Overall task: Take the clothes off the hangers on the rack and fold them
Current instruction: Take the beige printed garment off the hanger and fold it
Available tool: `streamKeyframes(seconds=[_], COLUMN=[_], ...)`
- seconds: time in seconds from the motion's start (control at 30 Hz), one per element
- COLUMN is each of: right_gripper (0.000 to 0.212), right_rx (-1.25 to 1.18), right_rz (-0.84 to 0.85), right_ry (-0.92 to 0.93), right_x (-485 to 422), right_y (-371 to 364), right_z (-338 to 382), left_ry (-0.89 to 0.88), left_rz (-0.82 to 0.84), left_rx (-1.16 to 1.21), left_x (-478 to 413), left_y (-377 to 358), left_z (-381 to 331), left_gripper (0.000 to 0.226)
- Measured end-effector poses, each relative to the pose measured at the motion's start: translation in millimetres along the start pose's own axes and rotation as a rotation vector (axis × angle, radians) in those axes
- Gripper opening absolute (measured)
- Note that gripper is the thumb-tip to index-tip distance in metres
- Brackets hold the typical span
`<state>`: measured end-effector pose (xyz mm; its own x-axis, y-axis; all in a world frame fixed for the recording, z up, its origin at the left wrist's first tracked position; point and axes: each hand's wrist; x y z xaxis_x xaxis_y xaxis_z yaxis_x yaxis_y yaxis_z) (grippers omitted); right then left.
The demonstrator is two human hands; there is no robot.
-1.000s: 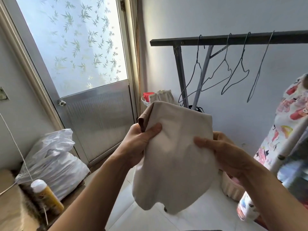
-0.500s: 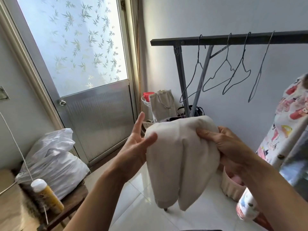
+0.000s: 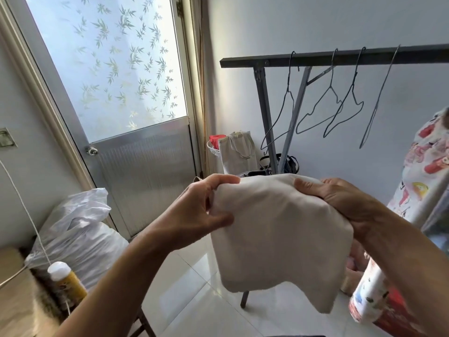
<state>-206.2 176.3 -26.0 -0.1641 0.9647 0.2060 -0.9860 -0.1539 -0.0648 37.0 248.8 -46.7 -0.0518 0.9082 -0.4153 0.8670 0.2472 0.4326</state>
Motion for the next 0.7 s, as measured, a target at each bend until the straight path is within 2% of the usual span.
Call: streamKeyframes(seconds=[0.17, 0.27, 0.4, 0.47, 0.53, 0.63, 0.7], right_gripper=[0.034, 0.037, 0.043, 0.039, 0.032, 0.034, 0.037], right_rx=[0.050, 0.021, -0.002, -0.039, -0.120, -0.230, -0.275], right_rz=[-0.001, 0.032, 0.031, 0.052, 0.081, 0.085, 0.051], right_ry=[-0.058, -0.097, -0.093, -0.097, -0.129, -0.175, -0.166], right_x=[-3.3, -1.5, -2.6, -2.3, 0.0, -0.7, -1.5], right_y=[2.8, 4.1, 9.7, 11.7, 11.9, 10.3, 6.0], right_z=[3.7, 4.8, 5.1, 5.1, 5.7, 3.3, -0.2], left_ry=[-0.180, -0.228, -0.271, -0.261, -0.199, 0.006, 0.200], left_rz=[-0.062, -0.077, -0.073, -0.104, -0.109, 0.008, -0.001], left_rx=[-0.319, -0.310, -0.311, -0.302, -0.220, 0.176, 0.372], left_x=[2.5, -0.2, -3.7, -3.0, -1.3, 6.3, 13.3], left_y=[3.9, 6.5, 12.6, 14.2, 13.8, 11.3, 5.4], left_z=[-2.9, -8.0, -3.4, 1.6, 4.6, 4.2, 1.3], left_gripper=[0.045, 0.027, 0.025, 0.021, 0.025, 0.028, 0.029])
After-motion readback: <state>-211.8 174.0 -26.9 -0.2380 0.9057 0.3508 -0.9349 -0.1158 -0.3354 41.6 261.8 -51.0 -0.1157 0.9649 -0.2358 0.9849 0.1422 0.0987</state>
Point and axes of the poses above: each hand's wrist, its own x-axis away from the middle knuckle, its own y-axis out of the back of the hand, z = x × y, and after that the axes turned 12 degrees about -z, right-handed
